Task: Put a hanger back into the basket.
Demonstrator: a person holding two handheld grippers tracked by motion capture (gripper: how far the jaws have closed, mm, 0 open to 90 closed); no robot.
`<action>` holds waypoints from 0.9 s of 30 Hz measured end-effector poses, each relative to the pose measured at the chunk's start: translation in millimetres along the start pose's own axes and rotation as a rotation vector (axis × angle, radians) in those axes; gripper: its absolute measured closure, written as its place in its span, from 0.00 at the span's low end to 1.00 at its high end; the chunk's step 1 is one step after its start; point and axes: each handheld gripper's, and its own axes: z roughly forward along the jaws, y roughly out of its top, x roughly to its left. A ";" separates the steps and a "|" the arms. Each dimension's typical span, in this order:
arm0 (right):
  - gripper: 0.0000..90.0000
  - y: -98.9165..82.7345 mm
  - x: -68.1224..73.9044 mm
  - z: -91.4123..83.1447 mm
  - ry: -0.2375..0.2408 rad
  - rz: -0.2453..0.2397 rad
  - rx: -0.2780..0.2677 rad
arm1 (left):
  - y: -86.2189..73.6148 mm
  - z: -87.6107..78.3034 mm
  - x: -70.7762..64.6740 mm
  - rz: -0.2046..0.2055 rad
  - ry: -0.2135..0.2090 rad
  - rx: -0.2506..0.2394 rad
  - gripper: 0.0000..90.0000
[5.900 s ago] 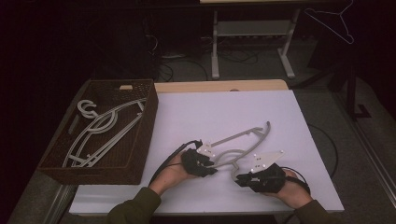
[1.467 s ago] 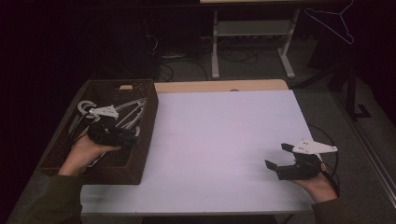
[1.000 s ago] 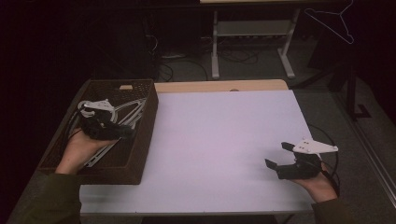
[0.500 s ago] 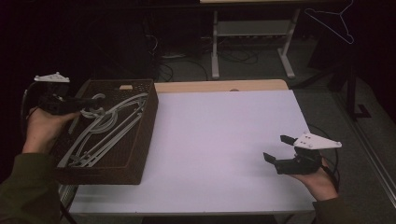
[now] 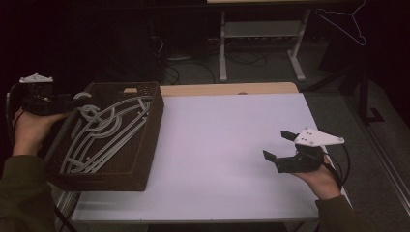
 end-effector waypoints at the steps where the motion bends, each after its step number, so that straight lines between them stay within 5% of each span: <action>1: 0.10 2.2 0.6 0.6 0.000 -0.007 0.000 | -0.8 -1.5 -0.4 -0.001 -0.003 -0.002 0.44; 10: 0.07 28.6 9.9 2.4 0.037 -0.018 -0.032 | -10.6 -6.6 -28.6 -0.014 -0.164 -0.069 0.33; 19: 0.05 43.6 9.5 6.5 0.070 -0.002 -0.068 | -14.9 -0.1 -89.7 0.005 -0.372 -0.175 0.23; 27: 0.02 52.3 4.1 6.5 0.063 0.044 -0.122 | -13.7 3.5 -145.3 0.030 -0.484 -0.289 0.19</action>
